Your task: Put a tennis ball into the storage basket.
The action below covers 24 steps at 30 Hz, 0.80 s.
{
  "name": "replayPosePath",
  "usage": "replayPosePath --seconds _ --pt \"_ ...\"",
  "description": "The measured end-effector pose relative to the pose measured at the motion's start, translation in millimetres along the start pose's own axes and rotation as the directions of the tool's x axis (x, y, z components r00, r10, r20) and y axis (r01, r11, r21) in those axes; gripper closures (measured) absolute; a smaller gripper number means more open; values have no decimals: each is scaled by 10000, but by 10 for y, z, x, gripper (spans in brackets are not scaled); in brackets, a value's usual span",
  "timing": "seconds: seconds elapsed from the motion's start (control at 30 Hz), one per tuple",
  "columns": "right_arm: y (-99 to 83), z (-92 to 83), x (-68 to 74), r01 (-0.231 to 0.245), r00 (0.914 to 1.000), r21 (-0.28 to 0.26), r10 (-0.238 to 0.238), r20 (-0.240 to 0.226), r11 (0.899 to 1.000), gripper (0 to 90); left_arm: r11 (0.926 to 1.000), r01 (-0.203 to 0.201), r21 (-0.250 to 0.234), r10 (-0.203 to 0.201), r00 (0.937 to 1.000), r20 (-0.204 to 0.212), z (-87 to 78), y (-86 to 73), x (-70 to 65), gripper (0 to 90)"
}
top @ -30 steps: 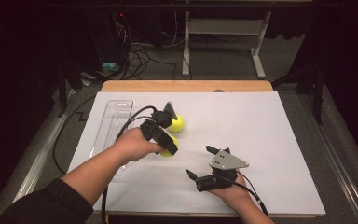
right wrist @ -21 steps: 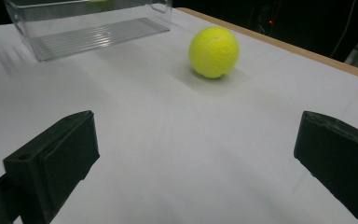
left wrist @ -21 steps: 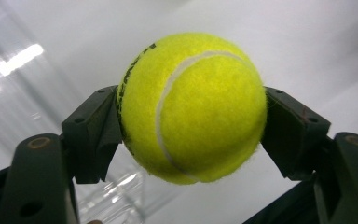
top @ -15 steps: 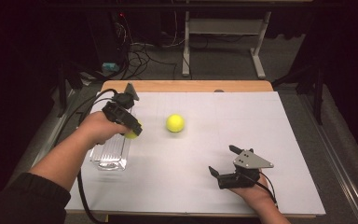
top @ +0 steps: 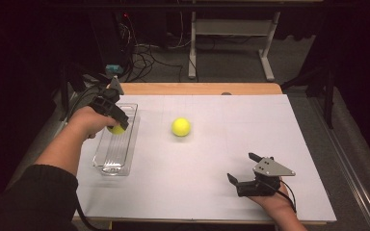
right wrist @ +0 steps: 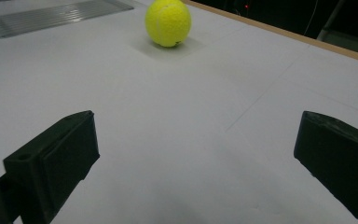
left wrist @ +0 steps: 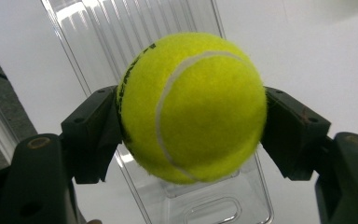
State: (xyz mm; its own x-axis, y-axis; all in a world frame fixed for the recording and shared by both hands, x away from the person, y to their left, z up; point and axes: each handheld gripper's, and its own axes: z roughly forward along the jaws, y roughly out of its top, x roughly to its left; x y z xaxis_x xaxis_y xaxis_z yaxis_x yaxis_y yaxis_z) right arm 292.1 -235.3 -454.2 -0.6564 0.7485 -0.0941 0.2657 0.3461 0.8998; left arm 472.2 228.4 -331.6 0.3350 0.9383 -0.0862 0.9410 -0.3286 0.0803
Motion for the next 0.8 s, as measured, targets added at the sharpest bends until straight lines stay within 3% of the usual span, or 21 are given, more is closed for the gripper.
replayPosePath --seconds 0.33,0.47,0.63,0.8 --pt "-31 -7 -37 -100 9999 -57 100 17 9999 0 9986 174 503 -149 9986 -501 215 78 59 267" --pt "-31 1 -21 -103 9999 53 103 -28 9999 0 9988 83 480 -61 9989 -470 253 60 79 255" --pt "-34 13 -24 -105 9999 52 106 -16 9999 0 9998 -24 180 31 9993 -371 159 24 38 4" --pt "-31 18 -24 -69 10000 37 69 3 10000 0 9994 -341 77 344 9985 -426 102 -44 -125 6"
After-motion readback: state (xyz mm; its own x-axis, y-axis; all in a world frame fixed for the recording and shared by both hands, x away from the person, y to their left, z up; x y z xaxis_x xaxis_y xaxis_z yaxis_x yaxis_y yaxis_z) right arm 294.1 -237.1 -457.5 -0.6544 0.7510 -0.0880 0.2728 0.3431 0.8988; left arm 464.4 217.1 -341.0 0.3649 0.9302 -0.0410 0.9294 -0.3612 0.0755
